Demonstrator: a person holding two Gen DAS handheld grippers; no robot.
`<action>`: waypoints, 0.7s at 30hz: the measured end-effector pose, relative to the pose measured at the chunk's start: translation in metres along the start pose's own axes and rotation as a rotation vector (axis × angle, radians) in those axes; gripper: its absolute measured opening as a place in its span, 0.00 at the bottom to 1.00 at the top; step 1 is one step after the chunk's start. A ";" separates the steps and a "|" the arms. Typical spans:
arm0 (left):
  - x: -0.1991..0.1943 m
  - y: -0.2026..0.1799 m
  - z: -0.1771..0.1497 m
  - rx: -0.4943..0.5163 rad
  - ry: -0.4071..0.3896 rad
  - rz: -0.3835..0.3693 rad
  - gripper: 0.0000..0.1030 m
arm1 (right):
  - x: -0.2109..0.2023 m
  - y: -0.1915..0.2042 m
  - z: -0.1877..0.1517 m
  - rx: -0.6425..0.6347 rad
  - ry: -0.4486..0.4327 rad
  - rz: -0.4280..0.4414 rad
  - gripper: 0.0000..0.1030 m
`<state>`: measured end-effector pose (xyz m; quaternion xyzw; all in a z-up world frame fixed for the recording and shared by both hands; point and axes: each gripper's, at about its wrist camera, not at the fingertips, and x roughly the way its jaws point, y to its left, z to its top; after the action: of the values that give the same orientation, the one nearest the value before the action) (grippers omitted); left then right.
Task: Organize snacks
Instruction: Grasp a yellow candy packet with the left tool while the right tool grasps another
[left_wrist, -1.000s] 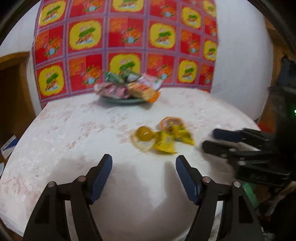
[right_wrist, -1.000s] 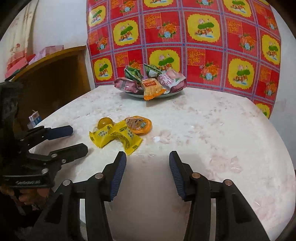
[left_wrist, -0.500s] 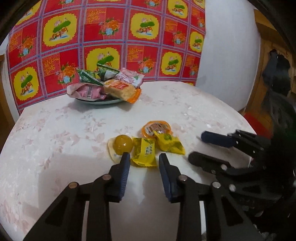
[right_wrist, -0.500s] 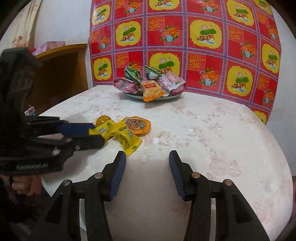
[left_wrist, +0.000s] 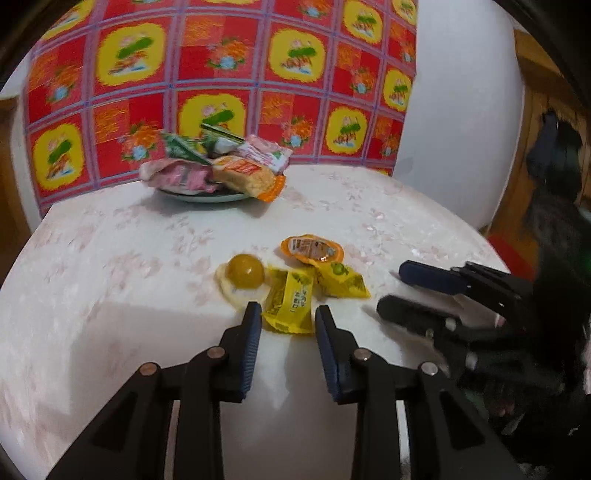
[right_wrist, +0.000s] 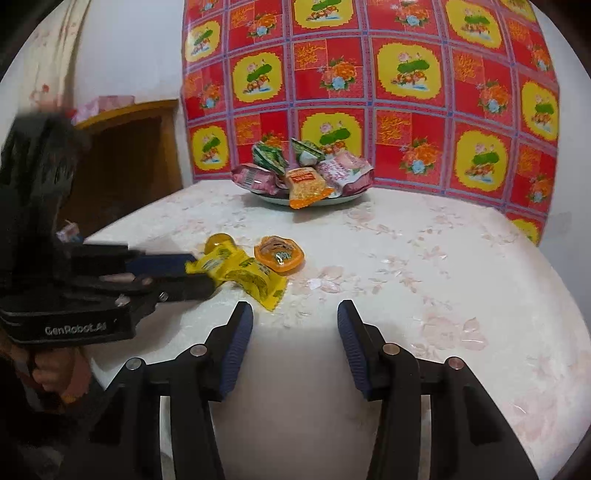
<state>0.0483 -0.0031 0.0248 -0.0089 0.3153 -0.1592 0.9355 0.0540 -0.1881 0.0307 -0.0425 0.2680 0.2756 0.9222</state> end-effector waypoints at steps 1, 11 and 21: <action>-0.004 0.000 -0.003 -0.006 -0.004 0.005 0.30 | 0.000 -0.004 0.001 0.018 0.006 0.027 0.48; -0.022 0.005 -0.014 -0.005 -0.054 0.049 0.31 | 0.021 0.003 0.022 0.098 0.061 0.095 0.48; -0.031 0.018 -0.012 -0.036 -0.113 -0.039 0.39 | 0.034 0.027 0.022 -0.019 0.073 0.041 0.32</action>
<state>0.0229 0.0243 0.0311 -0.0407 0.2645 -0.1708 0.9483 0.0739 -0.1440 0.0338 -0.0556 0.2995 0.2950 0.9056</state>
